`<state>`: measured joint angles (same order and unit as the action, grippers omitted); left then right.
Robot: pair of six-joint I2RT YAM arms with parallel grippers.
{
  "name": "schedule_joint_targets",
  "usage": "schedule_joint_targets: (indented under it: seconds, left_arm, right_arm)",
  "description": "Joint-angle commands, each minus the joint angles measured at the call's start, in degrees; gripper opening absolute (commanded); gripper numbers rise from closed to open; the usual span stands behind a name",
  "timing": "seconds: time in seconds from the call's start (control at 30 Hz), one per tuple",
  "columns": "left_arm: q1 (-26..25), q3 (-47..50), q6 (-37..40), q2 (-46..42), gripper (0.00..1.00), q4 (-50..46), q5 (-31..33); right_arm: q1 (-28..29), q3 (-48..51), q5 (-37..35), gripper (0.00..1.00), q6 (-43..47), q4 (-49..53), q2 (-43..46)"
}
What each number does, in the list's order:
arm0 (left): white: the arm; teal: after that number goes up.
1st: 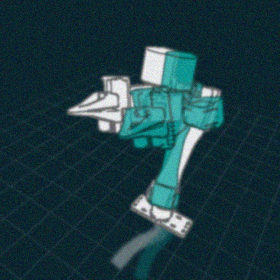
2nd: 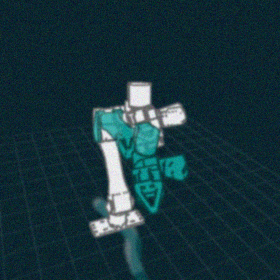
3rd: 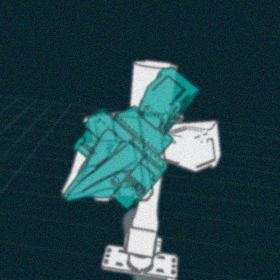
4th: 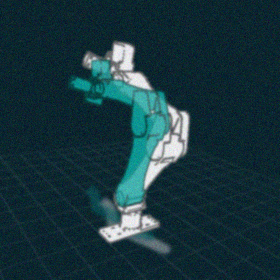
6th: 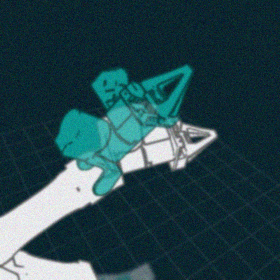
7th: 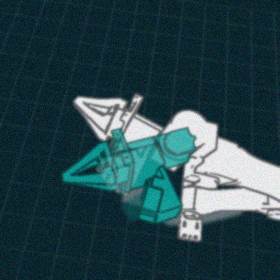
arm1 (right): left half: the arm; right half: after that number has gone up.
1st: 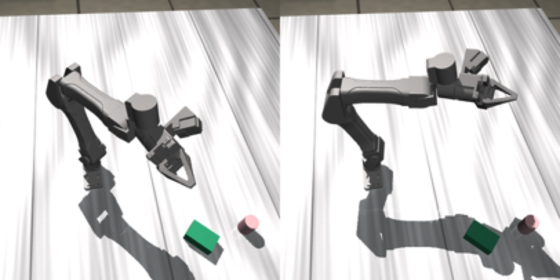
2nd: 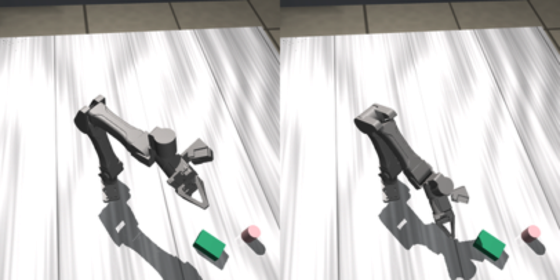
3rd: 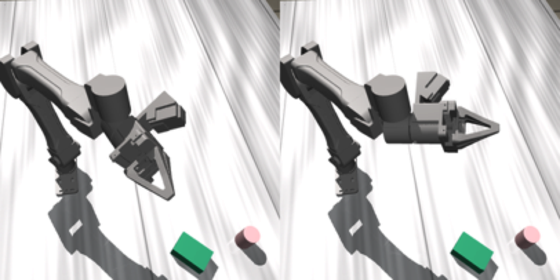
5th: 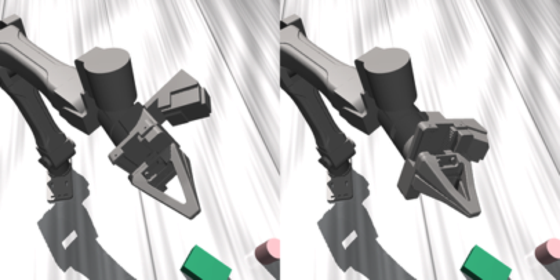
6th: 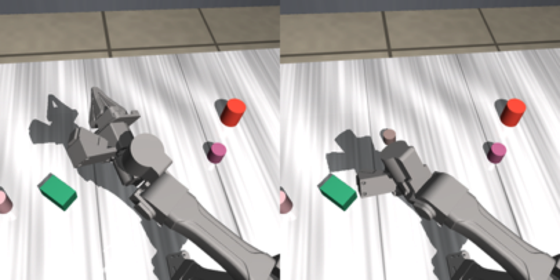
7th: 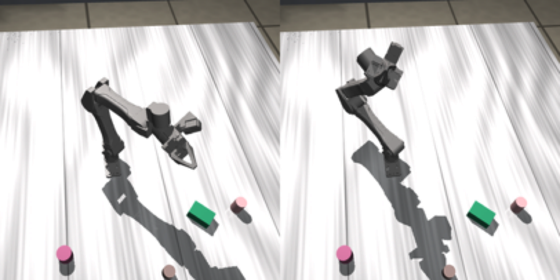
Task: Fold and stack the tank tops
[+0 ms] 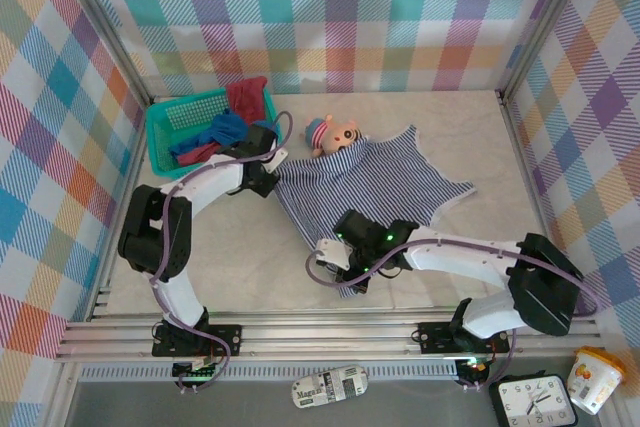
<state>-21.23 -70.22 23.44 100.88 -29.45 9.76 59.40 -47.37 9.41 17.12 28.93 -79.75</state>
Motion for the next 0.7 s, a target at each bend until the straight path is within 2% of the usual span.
schedule_joint_targets:
  seconds: [0.0,0.17,0.3,0.37,0.47,0.53,0.6,0.67]
  left_arm:
    - [0.2,3.0,-0.4,-4.8,0.07,-0.3,1.4]
    - [0.2,1.1,-0.3,-2.6,0.09,-6.5,5.5]
    - [0.3,4.2,-0.5,-3.7,0.12,-5.1,6.0]
    - [0.2,3.3,-1.1,-2.3,0.18,-7.4,7.7]
    - [0.2,2.3,-2.4,-1.4,0.35,-9.7,9.8]
    - [0.2,2.1,-3.6,-2.4,0.46,-10.6,10.6]
    - [0.4,1.3,-5.0,-3.8,0.53,-12.1,11.4]
    - [0.4,-1.2,-7.3,-5.1,0.6,-15.6,12.3]
  right_arm:
    - [0.6,-1.4,4.8,0.04,-1.8,0.9,1.2]
    - [1.9,-1.1,8.9,0.05,-3.3,1.3,1.5]
    - [3.4,-3.3,10.8,0.06,-2.8,0.0,-2.7]
    - [3.5,-5.0,11.6,0.17,-2.7,-0.2,-4.5]
    - [3.1,-5.2,10.5,0.44,-2.8,-0.1,-2.6]
    - [0.5,-4.5,9.9,0.52,-3.0,0.6,0.7]
    - [-3.9,-3.2,10.1,0.57,-3.5,1.2,5.4]
    - [-10.7,-1.3,10.1,0.61,-5.3,0.7,10.5]
